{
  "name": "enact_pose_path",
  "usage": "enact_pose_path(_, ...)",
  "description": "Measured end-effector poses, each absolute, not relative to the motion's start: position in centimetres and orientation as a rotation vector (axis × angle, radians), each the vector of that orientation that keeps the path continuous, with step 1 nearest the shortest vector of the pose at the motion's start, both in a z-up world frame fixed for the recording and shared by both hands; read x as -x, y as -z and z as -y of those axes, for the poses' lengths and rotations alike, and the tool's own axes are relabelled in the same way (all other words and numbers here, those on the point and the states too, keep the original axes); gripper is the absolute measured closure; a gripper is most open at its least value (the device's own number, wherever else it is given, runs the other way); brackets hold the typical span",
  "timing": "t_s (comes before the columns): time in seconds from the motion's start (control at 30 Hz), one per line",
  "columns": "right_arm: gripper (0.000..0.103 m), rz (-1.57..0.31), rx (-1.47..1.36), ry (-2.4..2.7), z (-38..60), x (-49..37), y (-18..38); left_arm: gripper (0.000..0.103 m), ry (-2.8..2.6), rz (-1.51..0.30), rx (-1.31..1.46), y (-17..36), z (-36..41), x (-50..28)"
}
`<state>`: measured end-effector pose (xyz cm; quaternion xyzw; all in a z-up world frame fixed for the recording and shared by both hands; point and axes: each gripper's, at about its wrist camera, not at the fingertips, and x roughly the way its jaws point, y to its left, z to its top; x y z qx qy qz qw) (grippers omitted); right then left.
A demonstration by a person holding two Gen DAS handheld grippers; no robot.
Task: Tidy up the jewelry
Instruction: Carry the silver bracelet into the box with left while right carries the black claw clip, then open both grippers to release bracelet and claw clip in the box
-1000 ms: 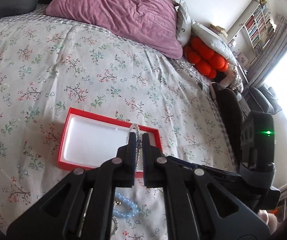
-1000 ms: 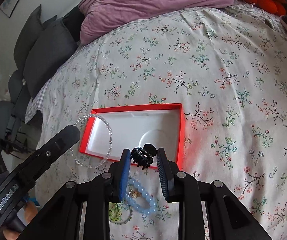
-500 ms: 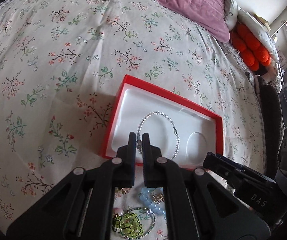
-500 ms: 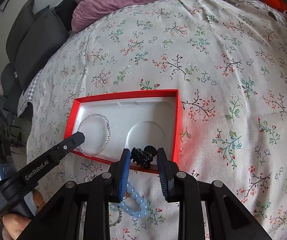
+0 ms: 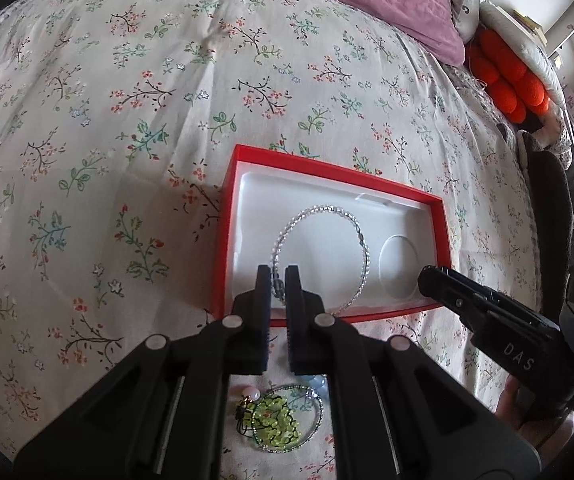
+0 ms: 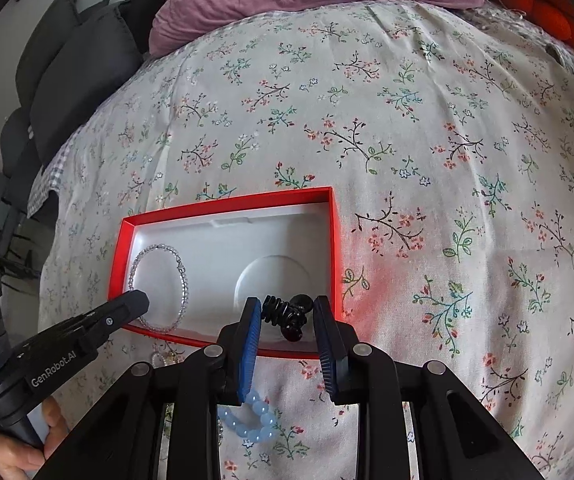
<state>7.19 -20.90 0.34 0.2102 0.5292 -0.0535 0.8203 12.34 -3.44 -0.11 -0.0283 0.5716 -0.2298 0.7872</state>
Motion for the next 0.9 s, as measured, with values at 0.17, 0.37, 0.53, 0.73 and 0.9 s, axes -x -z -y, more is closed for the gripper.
enact_pose_path(0.17, 0.074, -1.136, -0.431, 0.092, 20.6, -7.4, -0.6, 0.094, 0.513, -1.176, 0.04, -0.7, 3.4, -12.0)
enact_pose_path(0.37, 0.052, -1.127, -0.426, 0.043, 20.2, -6.8, -1.9, 0.059, 0.545, -1.108, -0.008, -2.4, 3.6, -10.8)
enact_pose_path(0.53, 0.043, -1.09, -0.371, 0.042, 19.6, -5.5, -3.9, 0.038, 0.525, -1.082, -0.039, -3.2, 2.9, -9.8)
enact_pose_path(0.73, 0.034, -1.064, -0.31, 0.056, 19.5, -3.2, -5.1, 0.022, 0.491, -1.062, -0.09, -3.3, 1.8, -8.0)
enact_pose_path(0.9, 0.029, -1.06, -0.27, 0.069, 19.3, -1.5, -5.1, 0.019, 0.463, -1.071, -0.134, -3.0, 1.1, -6.7)
